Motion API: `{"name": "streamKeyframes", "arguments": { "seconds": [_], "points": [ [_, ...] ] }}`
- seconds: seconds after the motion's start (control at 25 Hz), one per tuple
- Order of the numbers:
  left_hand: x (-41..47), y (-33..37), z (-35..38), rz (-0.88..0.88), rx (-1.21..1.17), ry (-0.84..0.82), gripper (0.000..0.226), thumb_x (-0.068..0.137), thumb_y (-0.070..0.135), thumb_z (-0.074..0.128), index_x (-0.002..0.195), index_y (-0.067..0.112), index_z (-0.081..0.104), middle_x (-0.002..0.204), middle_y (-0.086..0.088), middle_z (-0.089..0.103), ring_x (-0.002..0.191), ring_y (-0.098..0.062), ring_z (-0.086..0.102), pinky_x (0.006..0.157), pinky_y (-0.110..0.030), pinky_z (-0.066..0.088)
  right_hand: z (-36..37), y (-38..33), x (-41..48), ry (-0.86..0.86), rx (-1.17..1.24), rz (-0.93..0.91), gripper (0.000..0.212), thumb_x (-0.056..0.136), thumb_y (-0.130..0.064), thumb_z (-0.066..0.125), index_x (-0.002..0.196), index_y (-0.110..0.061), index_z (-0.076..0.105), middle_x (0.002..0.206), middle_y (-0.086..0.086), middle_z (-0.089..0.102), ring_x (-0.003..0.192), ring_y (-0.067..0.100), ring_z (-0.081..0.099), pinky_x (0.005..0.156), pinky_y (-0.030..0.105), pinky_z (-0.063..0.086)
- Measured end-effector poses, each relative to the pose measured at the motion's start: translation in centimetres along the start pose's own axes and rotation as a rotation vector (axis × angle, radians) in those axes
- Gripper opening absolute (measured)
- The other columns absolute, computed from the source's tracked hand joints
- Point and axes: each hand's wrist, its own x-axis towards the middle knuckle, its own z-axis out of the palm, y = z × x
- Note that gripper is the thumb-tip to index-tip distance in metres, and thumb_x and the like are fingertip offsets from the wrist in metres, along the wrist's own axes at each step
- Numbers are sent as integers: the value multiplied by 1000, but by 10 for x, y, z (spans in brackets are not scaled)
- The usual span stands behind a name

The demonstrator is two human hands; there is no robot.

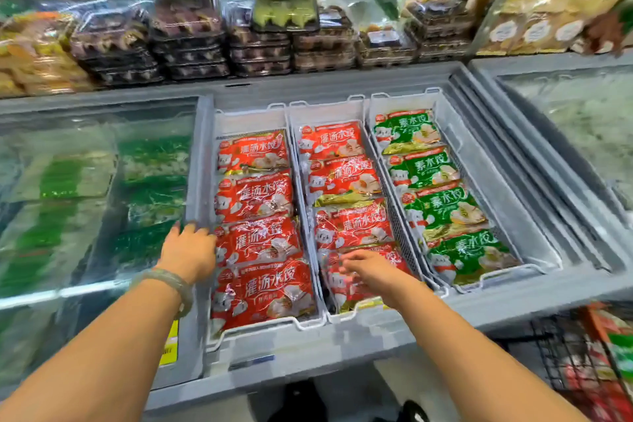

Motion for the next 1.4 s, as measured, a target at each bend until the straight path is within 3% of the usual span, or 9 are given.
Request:
{"name": "streamKeyframes", "arguments": {
  "seconds": [0.08, 0.2, 0.64, 0.76, 0.96, 1.08, 1.2, 1.32, 1.4],
  "points": [
    [2, 28, -20, 52, -149, -102, 37, 93, 28, 41, 126, 19, 55, 135, -5, 55, 127, -26, 47, 107, -38, 38, -52, 27, -25, 133, 87, 26, 19, 98, -13, 44, 109, -8, 58, 84, 4, 61, 63, 11, 52, 55, 22, 38],
    [-2, 107, -63, 202, -257, -211, 36, 96, 20, 42, 127, 13, 58, 136, -7, 55, 124, -25, 52, 107, -35, 40, -120, 78, -65, 280, 180, 49, 13, 98, -22, 45, 103, -15, 54, 84, 0, 60, 67, 11, 53, 61, 23, 40],
    [-107, 465, -170, 752, -251, -109, 37, 97, 19, 41, 131, 13, 54, 140, -5, 52, 128, -24, 49, 108, -30, 37, -308, 277, -230, 547, 361, 147, 14, 98, -20, 44, 106, -13, 52, 78, 0, 52, 57, 10, 43, 52, 20, 29],
    [-137, 532, -180, 863, -232, -132, 34, 97, 23, 41, 124, 14, 59, 134, -6, 56, 124, -23, 51, 105, -29, 38, -343, 320, -266, 617, 431, 189, 15, 99, -18, 41, 93, -14, 54, 80, 3, 51, 60, 11, 46, 53, 21, 31],
    [-149, 607, -194, 909, -262, -228, 22, 97, 23, 37, 96, 17, 58, 112, -3, 62, 106, -23, 59, 103, -35, 43, -382, 370, -269, 662, 467, 258, 14, 98, -19, 44, 94, -9, 54, 83, 4, 54, 64, 15, 46, 54, 23, 34],
    [-135, 658, -201, 908, -318, -282, 24, 96, 17, 40, 104, 15, 63, 106, -6, 60, 95, -20, 56, 97, -31, 46, -406, 389, -252, 673, 520, 312, 15, 97, -17, 44, 91, -8, 54, 84, 6, 53, 65, 13, 49, 49, 21, 35],
    [-116, 707, -208, 888, -351, -345, 27, 96, 17, 41, 113, 13, 62, 99, -3, 58, 94, -19, 53, 85, -25, 41, -435, 400, -229, 682, 540, 350, 21, 98, -20, 43, 110, -8, 55, 88, 5, 55, 68, 14, 50, 45, 20, 34],
    [-99, 753, -205, 857, -358, -443, 24, 99, 11, 38, 82, 19, 53, 74, 1, 49, 76, -16, 52, 74, -15, 47, -464, 406, -201, 677, 573, 386, 27, 100, -21, 42, 115, -3, 55, 95, 8, 56, 75, 19, 51, 52, 23, 35],
    [-88, 785, -201, 832, -358, -551, 31, 97, 8, 40, 71, 24, 46, 81, -2, 53, 84, -22, 57, 86, -30, 54, -483, 412, -173, 700, 569, 406, 32, 99, -20, 42, 114, 4, 57, 97, 19, 56, 84, 29, 54, 62, 28, 40]
  ]
}}
